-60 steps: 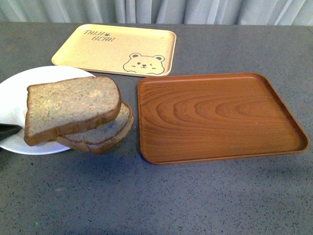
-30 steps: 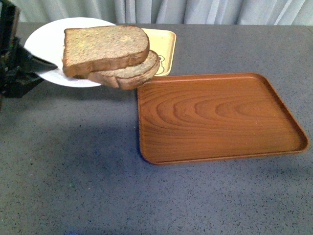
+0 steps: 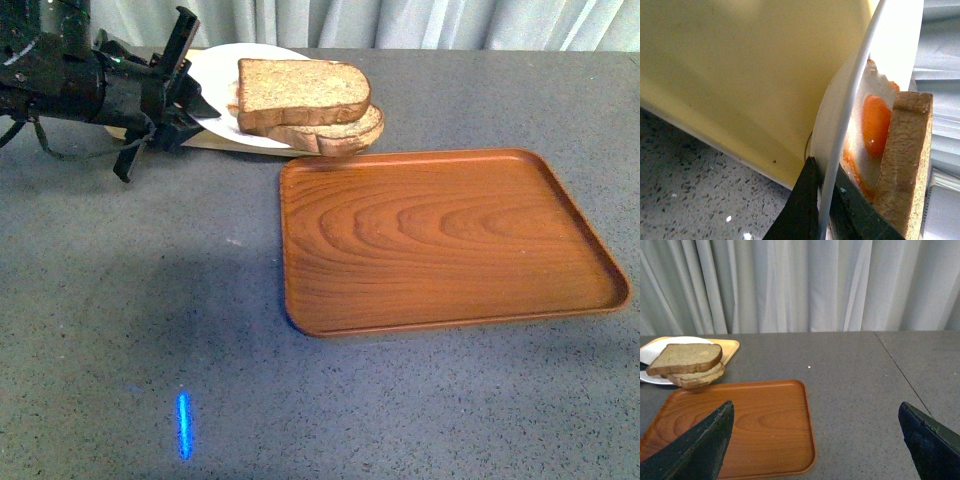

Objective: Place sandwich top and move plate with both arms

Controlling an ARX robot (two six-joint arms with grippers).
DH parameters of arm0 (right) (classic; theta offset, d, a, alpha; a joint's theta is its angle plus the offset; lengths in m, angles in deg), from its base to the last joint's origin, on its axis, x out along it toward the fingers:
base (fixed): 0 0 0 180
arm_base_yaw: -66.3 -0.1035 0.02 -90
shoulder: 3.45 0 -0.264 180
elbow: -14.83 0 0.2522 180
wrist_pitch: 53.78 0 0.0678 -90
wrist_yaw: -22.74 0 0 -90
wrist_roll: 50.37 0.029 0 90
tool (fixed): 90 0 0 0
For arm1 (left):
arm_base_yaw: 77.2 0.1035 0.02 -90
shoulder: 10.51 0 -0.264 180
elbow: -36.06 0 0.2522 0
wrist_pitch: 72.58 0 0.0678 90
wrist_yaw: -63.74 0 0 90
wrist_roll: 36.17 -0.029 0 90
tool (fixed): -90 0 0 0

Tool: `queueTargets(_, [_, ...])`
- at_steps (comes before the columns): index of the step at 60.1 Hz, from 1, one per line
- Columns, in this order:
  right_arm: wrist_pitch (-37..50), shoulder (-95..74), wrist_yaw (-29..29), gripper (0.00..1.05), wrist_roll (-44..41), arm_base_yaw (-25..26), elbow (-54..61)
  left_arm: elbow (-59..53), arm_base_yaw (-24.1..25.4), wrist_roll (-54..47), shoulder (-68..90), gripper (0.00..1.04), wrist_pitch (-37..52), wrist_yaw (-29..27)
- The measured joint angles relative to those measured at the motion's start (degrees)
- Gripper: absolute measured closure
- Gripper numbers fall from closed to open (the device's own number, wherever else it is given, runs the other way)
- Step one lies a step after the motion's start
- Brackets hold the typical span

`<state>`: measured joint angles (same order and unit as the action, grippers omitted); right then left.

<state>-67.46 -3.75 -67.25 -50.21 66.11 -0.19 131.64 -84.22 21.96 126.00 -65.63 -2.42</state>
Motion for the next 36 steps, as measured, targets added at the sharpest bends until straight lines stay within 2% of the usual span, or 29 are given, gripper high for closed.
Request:
queueTargets(5, [0.0, 0.0, 0.0, 0.09, 0.0, 0.0, 0.0, 1.6, 0.0, 0.0, 1.5, 1.00, -0.5, 0.4])
queueTargets(16, [0.0, 0.0, 0.0, 0.09, 0.0, 0.0, 0.0, 2.2, 1.3, -2.3, 1.7, 0.70, -1.6, 0.5])
queueTargets(20, [0.0, 0.0, 0.0, 0.09, 0.0, 0.0, 0.0, 0.1, 3.0, -3.3, 0.9, 0.56, 0.1, 1.5])
queueTargets(23, [0.0, 0.0, 0.0, 0.09, 0.0, 0.0, 0.0, -3.5, 5.0, -4.3, -1.5, 0.43, 2.9, 1.9])
queueTargets(27, [0.0, 0.0, 0.0, 0.09, 0.0, 0.0, 0.0, -8.2, 7.0, -4.4, -4.4, 0.33, 7.1, 3.0])
queueTargets(34, [0.0, 0.0, 0.0, 0.09, 0.0, 0.0, 0.0, -18.3, 10.3, -4.8, -10.9, 0.15, 16.7, 5.7])
queueTargets(36, [0.0, 0.0, 0.0, 0.09, 0.0, 0.0, 0.0, -21.8, 10.9, -6.6, -12.7, 0.13, 21.1, 4.8])
